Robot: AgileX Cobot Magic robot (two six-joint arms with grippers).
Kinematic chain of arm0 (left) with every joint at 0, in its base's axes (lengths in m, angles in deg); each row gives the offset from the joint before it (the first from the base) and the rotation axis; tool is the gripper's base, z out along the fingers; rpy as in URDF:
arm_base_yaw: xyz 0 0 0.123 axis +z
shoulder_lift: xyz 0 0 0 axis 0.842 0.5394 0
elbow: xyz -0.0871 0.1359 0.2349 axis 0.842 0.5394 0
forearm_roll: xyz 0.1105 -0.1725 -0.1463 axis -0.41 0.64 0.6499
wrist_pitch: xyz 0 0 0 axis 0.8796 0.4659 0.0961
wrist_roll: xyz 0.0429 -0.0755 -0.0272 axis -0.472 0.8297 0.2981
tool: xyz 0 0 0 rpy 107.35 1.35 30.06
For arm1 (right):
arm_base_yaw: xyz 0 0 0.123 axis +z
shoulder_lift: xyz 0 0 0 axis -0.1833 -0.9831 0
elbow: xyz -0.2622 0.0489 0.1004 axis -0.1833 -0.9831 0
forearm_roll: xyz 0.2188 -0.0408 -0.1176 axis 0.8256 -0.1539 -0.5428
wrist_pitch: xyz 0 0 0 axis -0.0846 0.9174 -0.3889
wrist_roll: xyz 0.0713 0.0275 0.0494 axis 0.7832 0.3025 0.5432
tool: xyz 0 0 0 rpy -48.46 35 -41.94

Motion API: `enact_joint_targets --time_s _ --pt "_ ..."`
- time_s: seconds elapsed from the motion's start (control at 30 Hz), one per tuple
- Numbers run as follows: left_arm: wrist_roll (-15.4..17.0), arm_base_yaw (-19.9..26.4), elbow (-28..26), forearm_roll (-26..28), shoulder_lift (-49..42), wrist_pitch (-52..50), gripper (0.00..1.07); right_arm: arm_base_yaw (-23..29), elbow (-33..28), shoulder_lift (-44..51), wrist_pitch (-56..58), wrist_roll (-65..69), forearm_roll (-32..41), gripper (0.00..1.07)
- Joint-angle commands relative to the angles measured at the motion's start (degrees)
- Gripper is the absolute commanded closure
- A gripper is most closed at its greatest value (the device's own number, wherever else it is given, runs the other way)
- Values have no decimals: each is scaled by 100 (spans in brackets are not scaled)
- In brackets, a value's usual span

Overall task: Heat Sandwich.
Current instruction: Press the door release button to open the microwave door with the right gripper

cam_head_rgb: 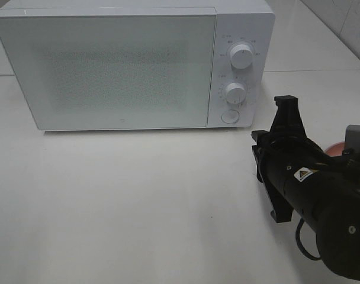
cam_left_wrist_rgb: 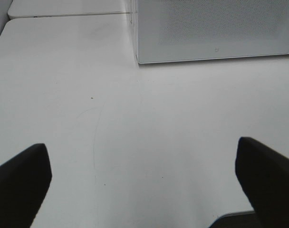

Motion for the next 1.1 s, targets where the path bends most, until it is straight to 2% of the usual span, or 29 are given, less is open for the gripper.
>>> enact_joint_targets --time_s 0.03,0.33,0.6,0.8,0.87,1.1 --pt "0 11 11 57 -86 -46 9 17 0 11 52 155 -74 107" --pt "0 11 11 57 -86 -46 9 -6 0 11 52 120 -126 107" --pt "0 11 11 57 -86 -46 9 -590 97 11 372 120 -865 107" --pt "0 11 11 57 -86 -46 9 -951 430 -407 516 476 -1335 107" --pt "0 11 11 57 -86 -46 9 -1152 659 -705 504 859 -1719 107" --pt "0 11 11 57 -86 -46 9 -1358 1197 -1215 647 1026 -1891 107"
